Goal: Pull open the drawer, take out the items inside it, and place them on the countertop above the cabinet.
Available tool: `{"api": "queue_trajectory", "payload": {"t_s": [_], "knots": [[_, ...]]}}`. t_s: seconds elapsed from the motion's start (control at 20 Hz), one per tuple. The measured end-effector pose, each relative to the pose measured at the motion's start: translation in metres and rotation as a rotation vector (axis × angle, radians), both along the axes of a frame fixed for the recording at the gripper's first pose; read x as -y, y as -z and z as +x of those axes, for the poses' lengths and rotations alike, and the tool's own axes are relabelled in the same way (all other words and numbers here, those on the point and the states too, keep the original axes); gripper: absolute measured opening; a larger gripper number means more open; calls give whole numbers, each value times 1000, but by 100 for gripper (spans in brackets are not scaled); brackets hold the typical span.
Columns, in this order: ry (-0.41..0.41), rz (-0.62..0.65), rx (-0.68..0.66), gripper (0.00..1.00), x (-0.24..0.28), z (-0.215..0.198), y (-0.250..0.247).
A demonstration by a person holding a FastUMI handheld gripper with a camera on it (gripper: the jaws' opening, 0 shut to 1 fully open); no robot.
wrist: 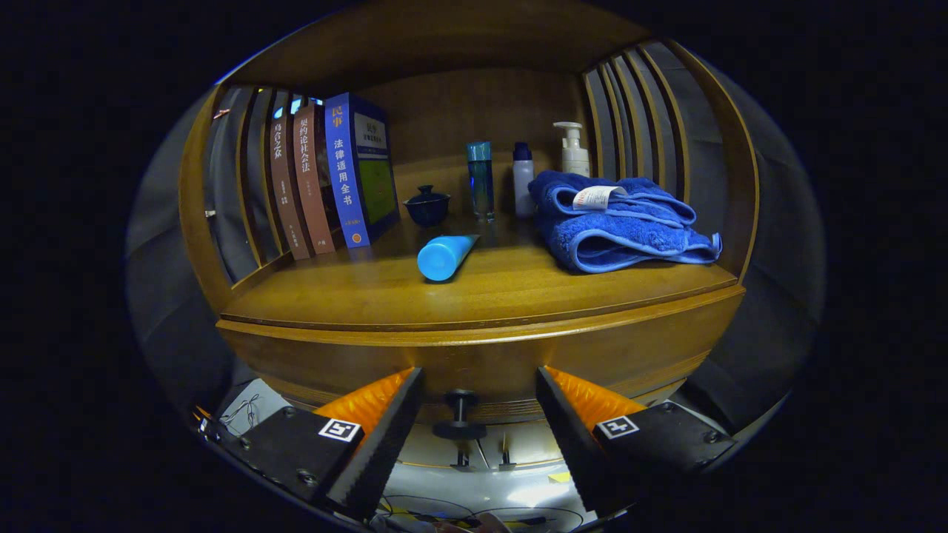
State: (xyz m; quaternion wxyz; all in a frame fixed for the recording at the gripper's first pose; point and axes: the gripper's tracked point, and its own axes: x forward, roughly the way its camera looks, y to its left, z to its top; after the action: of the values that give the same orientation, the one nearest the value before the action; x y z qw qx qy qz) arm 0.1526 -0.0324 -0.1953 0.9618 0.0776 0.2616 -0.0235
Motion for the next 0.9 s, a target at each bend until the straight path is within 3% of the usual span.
{"api": "queue_trajectory", "payload": {"t_s": [0.4,0.9], "knots": [[-12,-34,86,100,3,-4,-54],[-33,-82,308,100,-4,-48,-211]]}}
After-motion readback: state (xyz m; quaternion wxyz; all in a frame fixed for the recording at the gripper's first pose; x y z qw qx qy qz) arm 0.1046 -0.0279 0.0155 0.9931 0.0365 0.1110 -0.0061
